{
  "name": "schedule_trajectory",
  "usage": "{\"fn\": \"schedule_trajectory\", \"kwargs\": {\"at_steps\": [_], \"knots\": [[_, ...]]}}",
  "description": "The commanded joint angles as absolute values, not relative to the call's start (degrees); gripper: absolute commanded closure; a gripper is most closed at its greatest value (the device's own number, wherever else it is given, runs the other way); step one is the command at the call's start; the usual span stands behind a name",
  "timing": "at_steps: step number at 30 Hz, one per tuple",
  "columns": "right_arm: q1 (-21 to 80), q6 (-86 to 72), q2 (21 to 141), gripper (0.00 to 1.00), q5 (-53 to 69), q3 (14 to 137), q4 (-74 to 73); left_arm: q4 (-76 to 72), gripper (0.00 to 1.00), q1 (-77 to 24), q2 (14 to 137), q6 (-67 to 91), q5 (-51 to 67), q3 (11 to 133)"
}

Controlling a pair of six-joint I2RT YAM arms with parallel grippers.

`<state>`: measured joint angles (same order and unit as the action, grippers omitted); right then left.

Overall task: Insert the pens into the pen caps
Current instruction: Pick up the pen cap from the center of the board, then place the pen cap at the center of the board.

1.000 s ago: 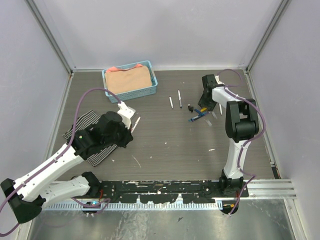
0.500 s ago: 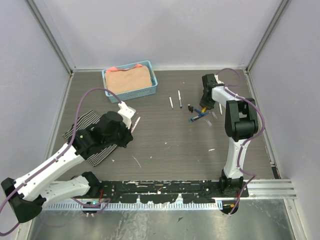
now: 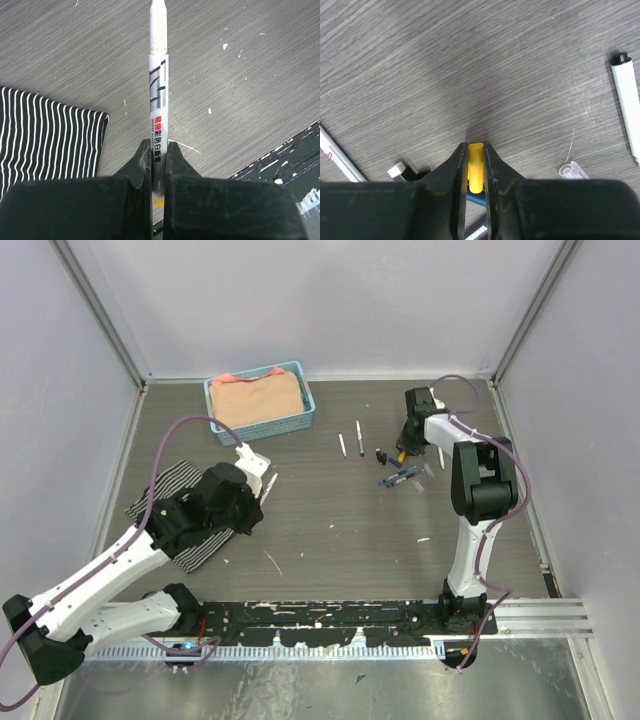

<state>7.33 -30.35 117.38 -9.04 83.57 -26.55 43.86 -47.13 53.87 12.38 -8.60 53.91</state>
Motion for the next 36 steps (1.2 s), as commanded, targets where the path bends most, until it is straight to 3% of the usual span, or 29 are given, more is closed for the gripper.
{"fn": "schedule_trajectory", "kwargs": {"at_steps": [1, 6, 20, 28, 36], "knots": [[7.5, -29.6, 110.2, 0.82, -6.4, 81.6, -23.5, 43.5, 1.00, -47.0, 54.0, 12.0, -9.4, 55.8], [9.6, -28.9, 103.7, 0.82, -5.7, 75.1, -23.0, 43.5, 1.00, -46.9, 54.1, 12.0, -9.3, 55.9], [27.6, -30.1, 82.4, 0.81, -7.9, 52.6, -26.2, 43.3, 1.00, -47.0, 54.6, 11.9, -8.4, 56.0], [40.1, -36.5, 82.7, 0.81, -11.0, 46.9, -29.6, 43.2, 1.00, -47.0, 55.0, 12.1, -8.5, 56.3], [44.4, -39.2, 83.7, 0.77, -9.8, 43.9, -28.4, 43.7, 1.00, -47.0, 55.8, 12.0, -8.6, 56.7]]}}
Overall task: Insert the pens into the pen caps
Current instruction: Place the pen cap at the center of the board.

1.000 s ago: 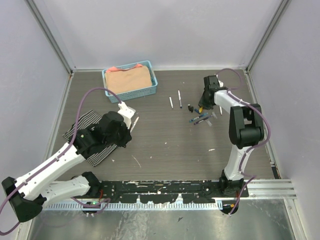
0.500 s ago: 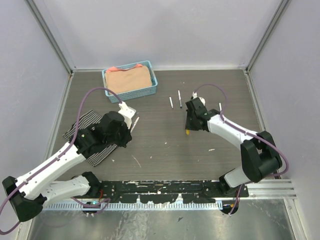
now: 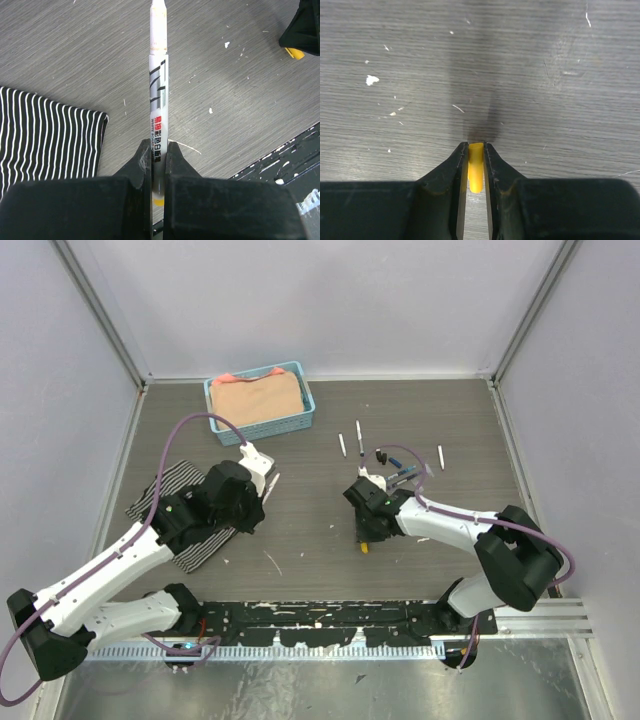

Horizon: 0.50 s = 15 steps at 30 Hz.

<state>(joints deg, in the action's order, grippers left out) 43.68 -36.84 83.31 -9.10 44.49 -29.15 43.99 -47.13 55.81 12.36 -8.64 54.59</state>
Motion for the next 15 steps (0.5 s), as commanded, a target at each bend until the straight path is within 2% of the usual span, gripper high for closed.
{"fn": "schedule_trajectory", "kwargs": {"at_steps": [1, 11, 15], "knots": [[44.5, -39.2, 84.0, 0.76, -9.7, 43.7, -28.3, 43.6, 1.00, -47.0, 55.7, 12.0, -8.7, 56.6], [45.1, -38.3, 84.0, 0.61, -8.7, 43.9, -29.7, 43.6, 1.00, -46.9, 55.8, 12.1, -8.8, 56.6], [45.1, -37.6, 84.5, 0.60, -9.1, 45.0, -32.4, 43.6, 1.00, -46.9, 55.9, 12.1, -8.6, 56.6]]}}
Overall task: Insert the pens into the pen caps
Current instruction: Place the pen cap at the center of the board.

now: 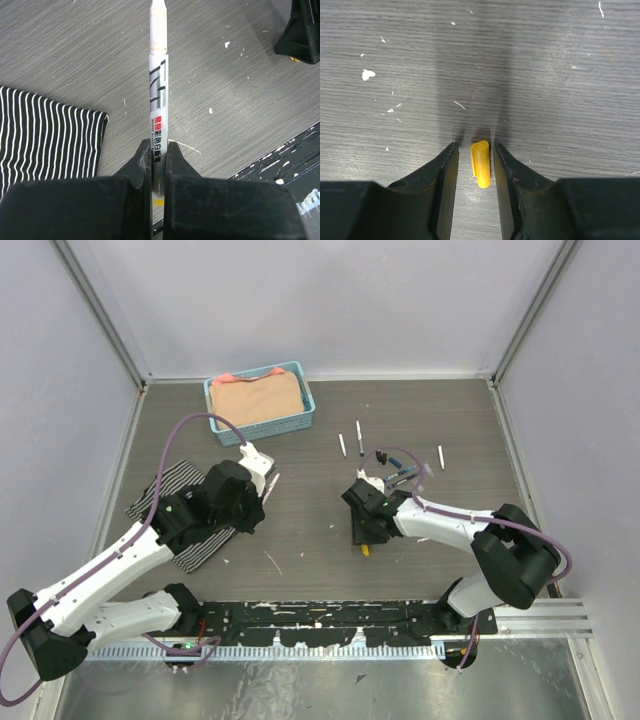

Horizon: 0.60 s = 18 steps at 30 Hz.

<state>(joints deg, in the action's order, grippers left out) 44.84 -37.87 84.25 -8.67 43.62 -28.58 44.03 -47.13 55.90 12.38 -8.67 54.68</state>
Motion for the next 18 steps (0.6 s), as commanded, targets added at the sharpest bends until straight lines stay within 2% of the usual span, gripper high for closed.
{"fn": "schedule_trajectory", "kwargs": {"at_steps": [1, 18], "knots": [[45.1, -37.4, 84.6, 0.60, -9.0, 45.1, -33.0, 43.6, 1.00, -47.0, 55.8, 12.2, -8.5, 56.6], [48.6, -37.0, 92.2, 0.64, -11.6, 49.5, -38.3, 43.5, 1.00, -47.0, 55.5, 12.0, -8.9, 56.0]]}}
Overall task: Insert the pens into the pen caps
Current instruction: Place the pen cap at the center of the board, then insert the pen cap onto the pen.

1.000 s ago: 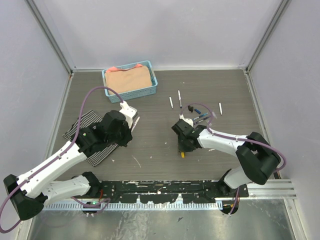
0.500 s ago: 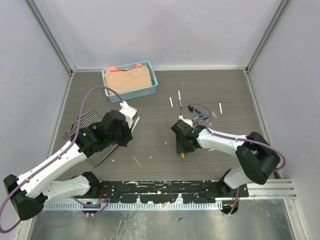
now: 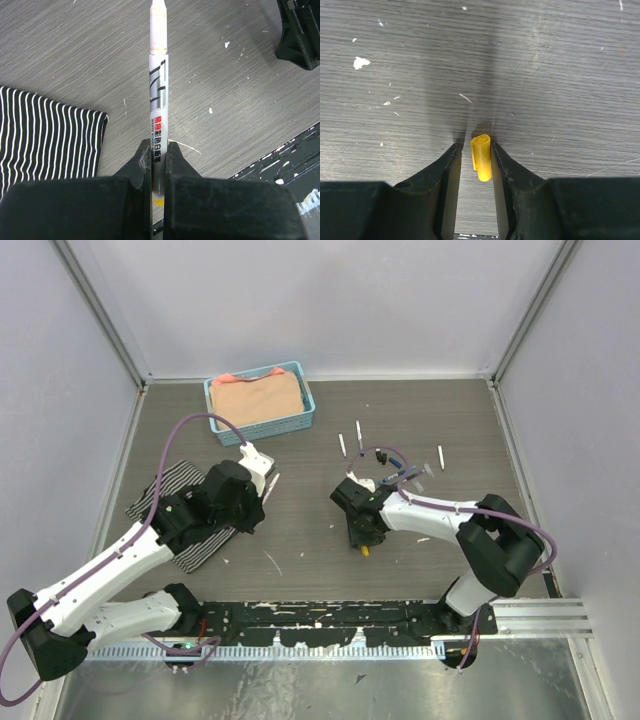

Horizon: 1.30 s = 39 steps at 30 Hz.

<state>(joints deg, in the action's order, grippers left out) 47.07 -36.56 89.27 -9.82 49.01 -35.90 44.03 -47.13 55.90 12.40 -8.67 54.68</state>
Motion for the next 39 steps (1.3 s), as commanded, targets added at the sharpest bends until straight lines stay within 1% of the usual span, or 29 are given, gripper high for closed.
{"fn": "schedule_trajectory", "kwargs": {"at_steps": [1, 3, 14, 19, 29, 31, 35, 39], "knots": [[48.8, -37.1, 92.6, 0.65, -11.4, 49.5, -38.4, 43.5, 1.00, -47.0, 55.5, 12.0, -8.9, 56.0], [49.0, -37.3, 93.2, 0.66, -11.0, 49.2, -38.4, 43.5, 1.00, -47.0, 55.4, 12.0, -8.9, 55.9], [49.0, -36.9, 92.1, 0.66, -9.5, 46.9, -39.0, 43.4, 1.00, -47.0, 55.8, 12.0, -8.7, 56.2], [49.0, -36.5, 92.1, 0.69, -8.7, 47.0, -38.9, 43.4, 1.00, -47.0, 55.9, 12.1, -8.4, 56.3], [49.0, -36.4, 91.0, 0.69, -9.3, 46.2, -39.6, 43.1, 1.00, -47.0, 56.7, 12.2, -7.9, 56.8], [49.0, -36.3, 91.3, 0.71, -9.7, 46.4, -39.6, 43.0, 1.00, -47.0, 56.8, 12.4, -7.8, 56.8], [49.0, -36.4, 91.5, 0.81, -10.0, 47.0, -39.6, 42.9, 1.00, -46.9, 56.8, 12.3, -7.7, 56.8], [49.0, -36.6, 89.8, 0.84, -10.6, 47.4, -39.2, 41.8, 1.00, -47.0, 56.7, 12.7, -7.6, 56.2]]}}
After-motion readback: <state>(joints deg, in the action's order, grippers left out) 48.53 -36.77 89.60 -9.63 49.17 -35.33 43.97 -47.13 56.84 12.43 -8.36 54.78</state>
